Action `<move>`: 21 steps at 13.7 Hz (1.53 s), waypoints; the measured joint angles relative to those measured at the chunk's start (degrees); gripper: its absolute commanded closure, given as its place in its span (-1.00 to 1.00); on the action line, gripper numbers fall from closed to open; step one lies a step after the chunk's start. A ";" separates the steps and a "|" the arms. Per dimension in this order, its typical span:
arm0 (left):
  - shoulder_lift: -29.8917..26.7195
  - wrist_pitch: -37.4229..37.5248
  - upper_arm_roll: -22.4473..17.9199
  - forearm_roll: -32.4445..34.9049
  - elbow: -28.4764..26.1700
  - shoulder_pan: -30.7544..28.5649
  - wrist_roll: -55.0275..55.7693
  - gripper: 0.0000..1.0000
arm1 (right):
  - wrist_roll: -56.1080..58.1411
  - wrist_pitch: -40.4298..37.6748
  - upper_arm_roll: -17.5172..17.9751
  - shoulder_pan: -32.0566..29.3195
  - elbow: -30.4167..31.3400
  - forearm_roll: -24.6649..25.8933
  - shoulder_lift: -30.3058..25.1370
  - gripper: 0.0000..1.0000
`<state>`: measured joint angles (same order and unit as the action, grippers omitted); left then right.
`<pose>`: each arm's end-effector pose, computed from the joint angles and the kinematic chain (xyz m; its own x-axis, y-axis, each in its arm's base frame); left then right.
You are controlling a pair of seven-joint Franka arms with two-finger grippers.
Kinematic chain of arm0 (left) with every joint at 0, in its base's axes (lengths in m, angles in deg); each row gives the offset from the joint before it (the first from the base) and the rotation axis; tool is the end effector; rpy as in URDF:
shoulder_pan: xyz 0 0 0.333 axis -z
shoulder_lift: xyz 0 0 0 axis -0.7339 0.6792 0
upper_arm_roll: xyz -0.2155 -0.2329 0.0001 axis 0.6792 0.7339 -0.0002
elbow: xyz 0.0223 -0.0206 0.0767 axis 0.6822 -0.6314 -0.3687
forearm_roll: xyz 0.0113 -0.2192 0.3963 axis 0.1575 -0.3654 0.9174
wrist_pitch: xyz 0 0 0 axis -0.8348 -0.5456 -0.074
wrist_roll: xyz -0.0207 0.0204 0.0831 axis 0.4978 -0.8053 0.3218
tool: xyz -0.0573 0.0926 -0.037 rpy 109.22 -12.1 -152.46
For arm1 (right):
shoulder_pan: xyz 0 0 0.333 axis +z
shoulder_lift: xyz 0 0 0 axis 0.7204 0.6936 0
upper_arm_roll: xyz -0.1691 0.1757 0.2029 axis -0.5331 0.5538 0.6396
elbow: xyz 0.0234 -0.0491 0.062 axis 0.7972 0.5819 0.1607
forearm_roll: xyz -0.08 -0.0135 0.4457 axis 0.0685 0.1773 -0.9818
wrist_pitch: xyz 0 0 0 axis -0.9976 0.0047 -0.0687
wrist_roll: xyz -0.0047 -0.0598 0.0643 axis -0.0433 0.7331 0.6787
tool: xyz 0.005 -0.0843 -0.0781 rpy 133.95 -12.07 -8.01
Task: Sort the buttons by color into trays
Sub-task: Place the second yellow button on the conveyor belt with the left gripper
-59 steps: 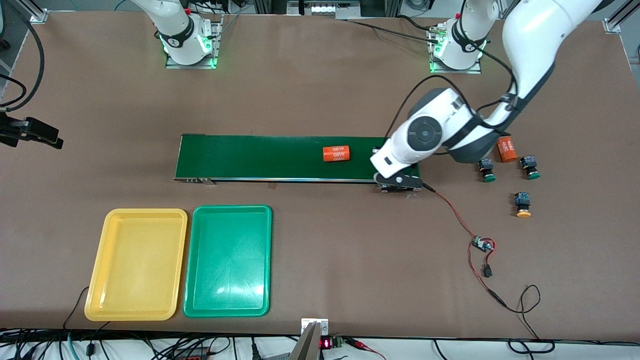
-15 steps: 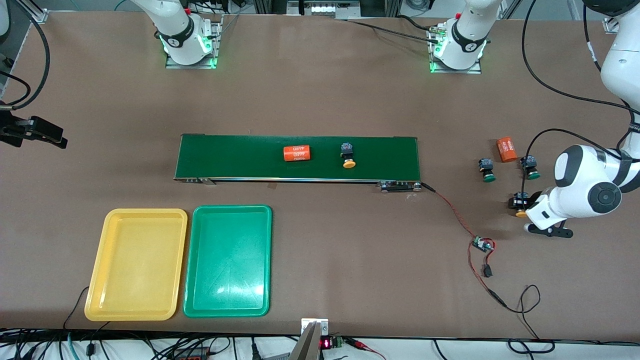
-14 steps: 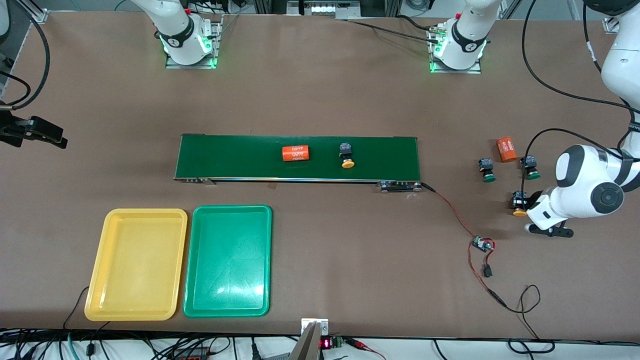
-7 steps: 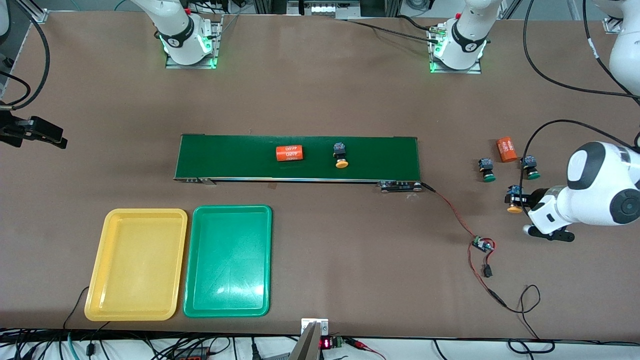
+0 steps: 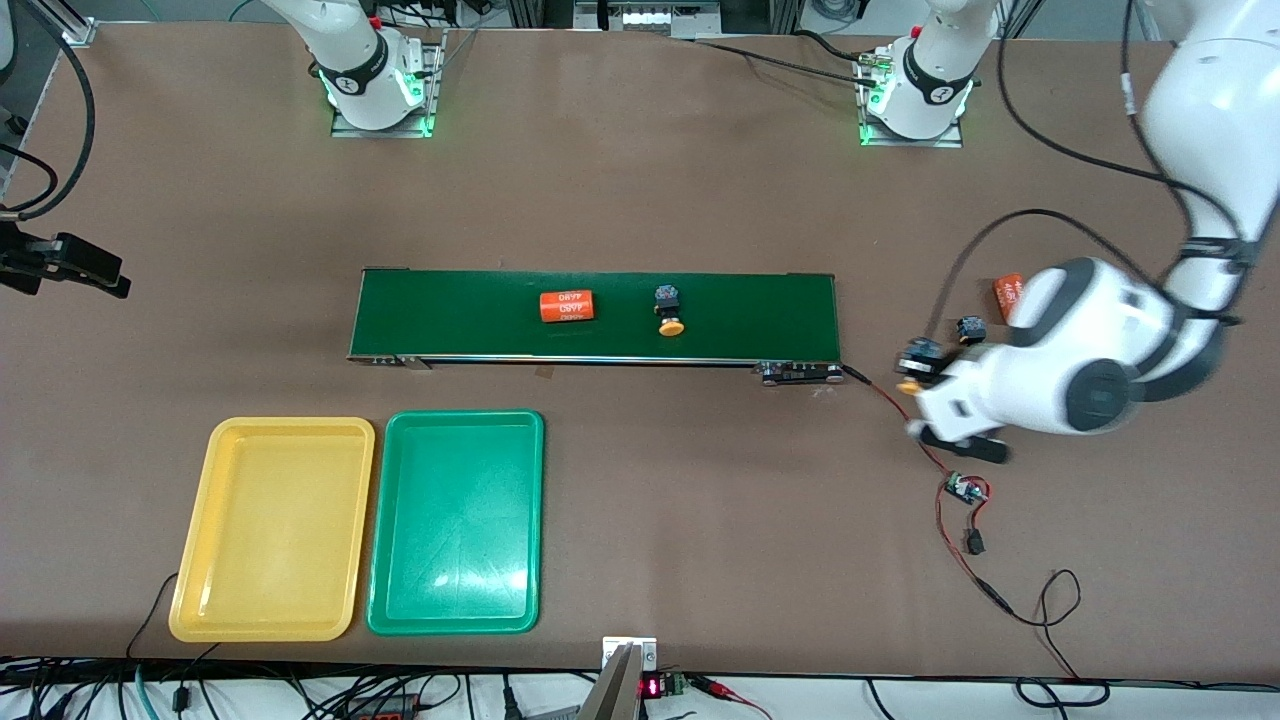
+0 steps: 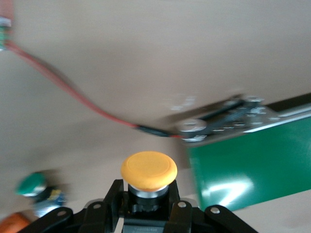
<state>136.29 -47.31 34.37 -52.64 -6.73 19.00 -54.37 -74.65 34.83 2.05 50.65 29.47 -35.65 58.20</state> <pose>0.6794 -0.1954 0.2788 0.9086 -0.2366 -0.3443 -0.2046 -0.9706 0.1269 0.6581 -0.0573 0.5805 0.9997 -0.0202 -0.0137 -0.0197 -0.9991 0.0384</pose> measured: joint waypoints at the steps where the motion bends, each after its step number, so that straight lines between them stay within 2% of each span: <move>1: 0.06 -0.26 0.00 0.00 -0.07 3.30 3.51 0.55 | 0.00 -0.01 -0.01 0.00 0.00 0.00 -0.01 -1.00; 4: 0.13 -5.21 -0.09 -0.01 -3.17 9.52 13.04 0.55 | 0.00 -0.19 0.28 0.32 0.08 0.02 0.20 -1.00; 7: 0.30 -12.77 -0.09 -0.01 -9.85 9.95 18.12 0.48 | 0.00 -0.20 0.30 0.39 0.09 -0.02 0.71 -1.00; 8: 0.44 -14.57 -0.08 -0.01 -11.71 9.95 19.46 0.31 | 0.00 -0.21 0.29 0.36 0.10 -0.04 0.83 -1.00; 9: 0.56 -15.47 -0.08 -0.01 -13.14 9.97 20.26 -0.44 | 0.00 -0.22 0.29 0.36 0.12 -0.05 0.91 -1.00; 10: 0.61 -15.84 -0.05 -0.01 -13.99 9.98 20.94 -0.99 | 0.00 -0.25 0.29 0.36 0.15 -0.06 1.02 -1.00; 14: 0.49 -15.97 0.67 -0.01 -13.86 9.48 22.65 -1.00 | 0.00 -0.28 0.29 0.36 0.52 -0.07 1.93 -1.00; 16: -0.04 -14.12 2.95 -0.01 -12.10 7.51 23.92 -1.00 | 0.00 -0.28 0.25 0.28 0.52 -0.07 2.09 -1.00; 18: -0.72 -7.76 6.63 0.00 -6.78 4.55 24.17 -1.00 | -0.01 -0.27 0.22 0.13 0.52 -0.07 2.15 -1.00; 21: -2.16 2.24 8.20 0.01 3.48 2.69 23.29 -1.00 | -0.01 -0.14 0.22 0.12 0.52 -0.07 2.27 -1.00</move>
<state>134.12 -45.07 42.57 -52.62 -3.25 21.69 -31.08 -74.65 34.70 2.26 50.77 29.99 -35.73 60.47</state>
